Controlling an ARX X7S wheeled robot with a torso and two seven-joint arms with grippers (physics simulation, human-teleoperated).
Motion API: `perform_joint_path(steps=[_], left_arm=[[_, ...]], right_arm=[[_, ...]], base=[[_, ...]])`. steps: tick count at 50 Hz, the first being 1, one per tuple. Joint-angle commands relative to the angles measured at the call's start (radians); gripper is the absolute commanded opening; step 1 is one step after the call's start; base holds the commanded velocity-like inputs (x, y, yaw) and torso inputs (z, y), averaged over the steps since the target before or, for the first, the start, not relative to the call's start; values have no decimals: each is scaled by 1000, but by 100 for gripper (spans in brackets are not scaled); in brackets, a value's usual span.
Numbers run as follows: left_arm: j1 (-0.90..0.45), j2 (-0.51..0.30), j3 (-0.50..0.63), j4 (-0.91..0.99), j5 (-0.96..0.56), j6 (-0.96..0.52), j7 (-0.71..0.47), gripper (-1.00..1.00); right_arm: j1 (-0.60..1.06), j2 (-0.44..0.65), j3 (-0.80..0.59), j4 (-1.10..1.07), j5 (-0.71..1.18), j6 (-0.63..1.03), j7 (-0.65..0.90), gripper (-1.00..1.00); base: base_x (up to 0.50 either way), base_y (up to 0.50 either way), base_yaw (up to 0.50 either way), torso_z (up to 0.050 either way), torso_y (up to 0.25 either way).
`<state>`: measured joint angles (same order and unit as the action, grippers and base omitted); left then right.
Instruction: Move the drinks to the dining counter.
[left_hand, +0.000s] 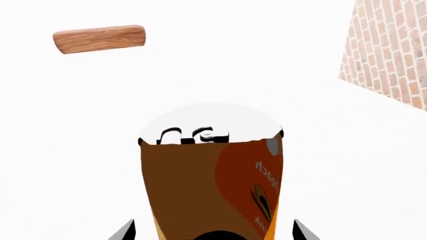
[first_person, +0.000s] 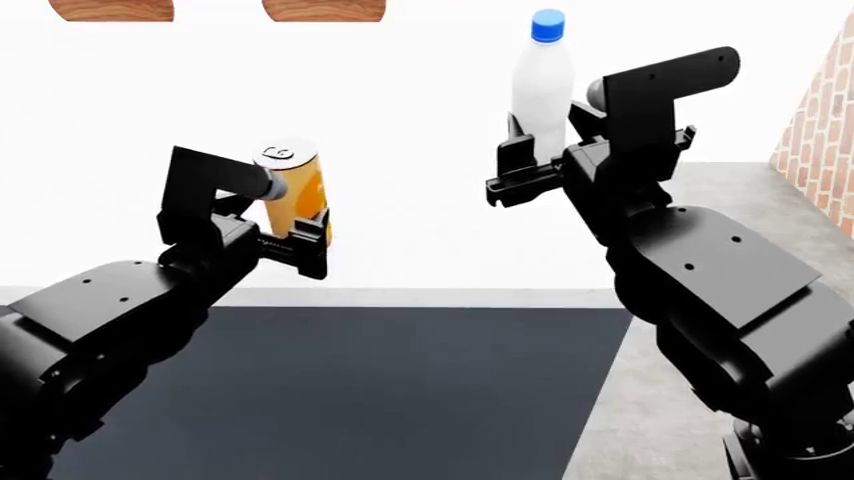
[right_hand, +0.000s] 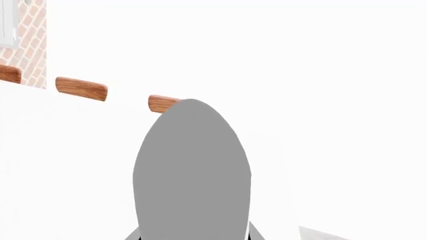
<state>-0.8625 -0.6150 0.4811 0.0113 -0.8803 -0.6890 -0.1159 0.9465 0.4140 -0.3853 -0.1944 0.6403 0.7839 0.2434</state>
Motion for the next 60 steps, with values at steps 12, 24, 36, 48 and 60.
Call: perform_joint_path(steps=[12, 24, 36, 48, 60], left_arm=[[28, -42, -40, 135, -88, -24, -11, 100], [11, -70, -46, 244, -100, -51, -58, 100], [5, -64, -44, 227, -78, -40, -69, 100], [-7, -68, -142, 307, -124, -25, -199, 100], [-22, -94, -211, 429, -231, -52, -275, 100]], right_arm=[[-2, 3, 4, -4, -12, -6, -8, -100], [1, 0, -3, 2, -7, -7, -16, -100], [2, 1, -8, 5, -8, -11, -18, -100], [-4, 4, -5, -7, 0, -10, -14, -100], [-11, 0, -15, 14, 0, -20, -25, -100]], base=[[0, 0, 0, 0, 0], [0, 0, 0, 1, 1], [0, 0, 0, 0, 0], [0, 0, 0, 0, 1], [0, 0, 0, 0, 0]])
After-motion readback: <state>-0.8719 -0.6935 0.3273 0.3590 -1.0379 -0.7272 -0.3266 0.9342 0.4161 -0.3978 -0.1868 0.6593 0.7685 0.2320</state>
